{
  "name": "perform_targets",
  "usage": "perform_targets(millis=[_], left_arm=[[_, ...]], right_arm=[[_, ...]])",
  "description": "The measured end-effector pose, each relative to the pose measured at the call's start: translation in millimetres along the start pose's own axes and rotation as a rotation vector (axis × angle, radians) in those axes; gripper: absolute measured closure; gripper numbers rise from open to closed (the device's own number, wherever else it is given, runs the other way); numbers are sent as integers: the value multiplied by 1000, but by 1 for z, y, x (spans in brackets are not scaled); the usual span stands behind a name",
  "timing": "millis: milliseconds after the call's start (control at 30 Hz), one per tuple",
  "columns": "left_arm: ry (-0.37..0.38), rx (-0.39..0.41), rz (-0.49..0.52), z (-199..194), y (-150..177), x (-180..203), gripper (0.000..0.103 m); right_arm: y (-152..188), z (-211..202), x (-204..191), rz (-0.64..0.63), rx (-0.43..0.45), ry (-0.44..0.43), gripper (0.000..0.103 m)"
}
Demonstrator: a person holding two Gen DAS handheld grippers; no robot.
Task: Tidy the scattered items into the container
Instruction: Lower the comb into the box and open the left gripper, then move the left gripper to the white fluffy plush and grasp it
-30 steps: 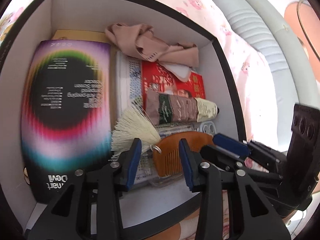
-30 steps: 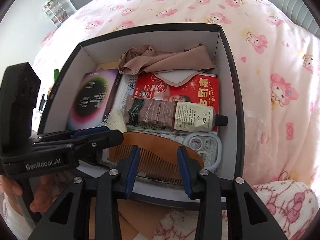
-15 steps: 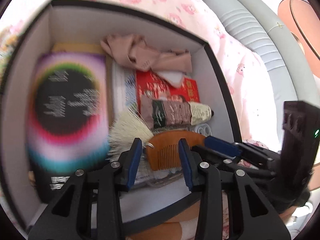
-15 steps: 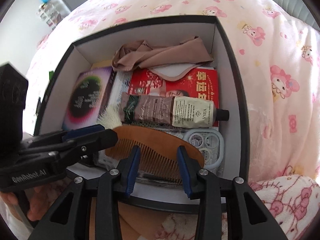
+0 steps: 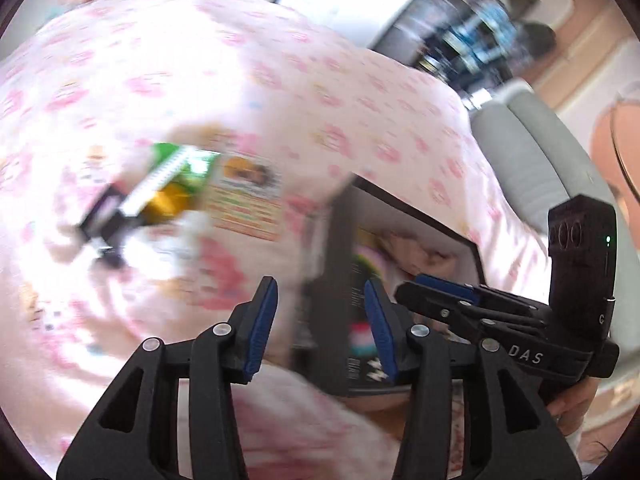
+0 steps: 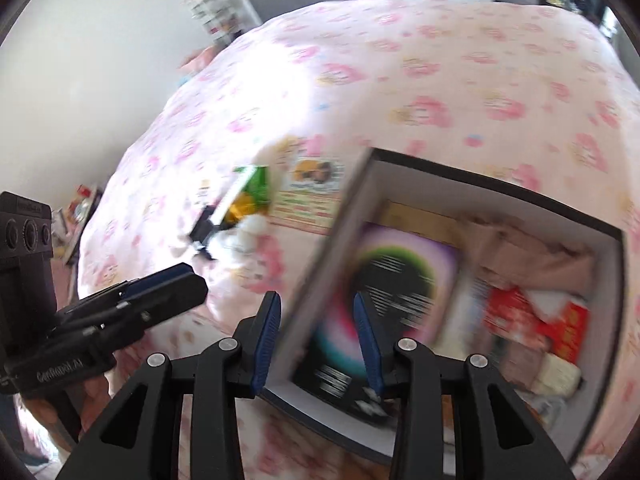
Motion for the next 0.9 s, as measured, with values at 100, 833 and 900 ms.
perform_targets(millis=[100,833,900], left_arm=[[-68,-8,-115,-2,1,-65,56],[171,-146,-454,92,30,-205,49],[165,-155,-465,99,32,-206,49]], right_arm=[[-14,37,-33,-19,-75,-44,68],[-43,203,-64,88,-350,-6,60],[-39,213,-67,94,-377,-43,60]])
Point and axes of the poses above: each gripper's, at about its wrist camera, not at the fingertips, and z roughly the way its jaws point, x to its right, y to its underside, the point moved 5 cm from there along z, roughly the way its jaws point, and after that the axes turned 9 degrees about z, right-handed, at the moved point
